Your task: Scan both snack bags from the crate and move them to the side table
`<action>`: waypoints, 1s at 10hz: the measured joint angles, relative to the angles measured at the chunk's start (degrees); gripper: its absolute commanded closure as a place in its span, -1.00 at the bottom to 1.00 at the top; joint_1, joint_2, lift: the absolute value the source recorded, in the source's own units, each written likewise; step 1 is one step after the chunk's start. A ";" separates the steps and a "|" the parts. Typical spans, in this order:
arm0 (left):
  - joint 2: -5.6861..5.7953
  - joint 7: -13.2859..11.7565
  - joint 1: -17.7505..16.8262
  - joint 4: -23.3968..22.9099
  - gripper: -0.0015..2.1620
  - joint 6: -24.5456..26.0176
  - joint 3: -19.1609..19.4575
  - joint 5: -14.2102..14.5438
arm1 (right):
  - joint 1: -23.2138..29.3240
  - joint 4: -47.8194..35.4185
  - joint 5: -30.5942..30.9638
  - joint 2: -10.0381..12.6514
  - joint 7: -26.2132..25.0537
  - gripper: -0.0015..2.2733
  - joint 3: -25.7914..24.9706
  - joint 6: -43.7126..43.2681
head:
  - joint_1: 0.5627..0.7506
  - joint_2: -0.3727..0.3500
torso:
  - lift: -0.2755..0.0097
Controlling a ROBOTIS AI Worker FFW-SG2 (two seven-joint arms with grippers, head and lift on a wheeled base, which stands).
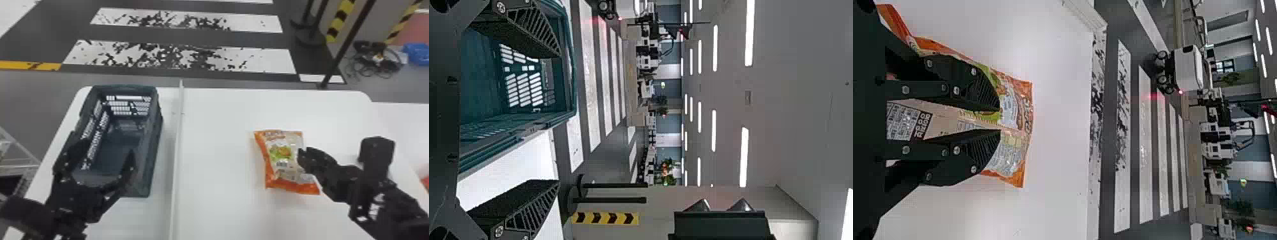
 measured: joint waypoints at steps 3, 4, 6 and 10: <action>-0.21 -0.09 0.15 -0.17 -0.91 0.00 -0.09 -0.24 | -4.54 2.79 0.39 0.87 3.63 0.97 -0.18 5.15 | 0.41 -0.02 | 0.40; -0.22 -0.09 0.22 -0.20 -0.91 0.00 -0.08 -0.28 | -5.72 4.00 0.46 0.92 4.14 0.98 0.16 5.40 | 0.41 -0.01 | 0.40; -0.27 -0.09 0.23 -0.17 -0.91 0.00 -0.01 -0.29 | -7.90 7.06 0.62 0.97 5.30 0.98 1.42 5.89 | 0.41 0.02 | 0.40; -0.31 -0.09 0.18 0.17 -0.91 0.00 0.08 -0.29 | -8.70 10.13 1.74 0.95 6.48 0.97 3.70 6.64 | 0.41 0.10 | 0.40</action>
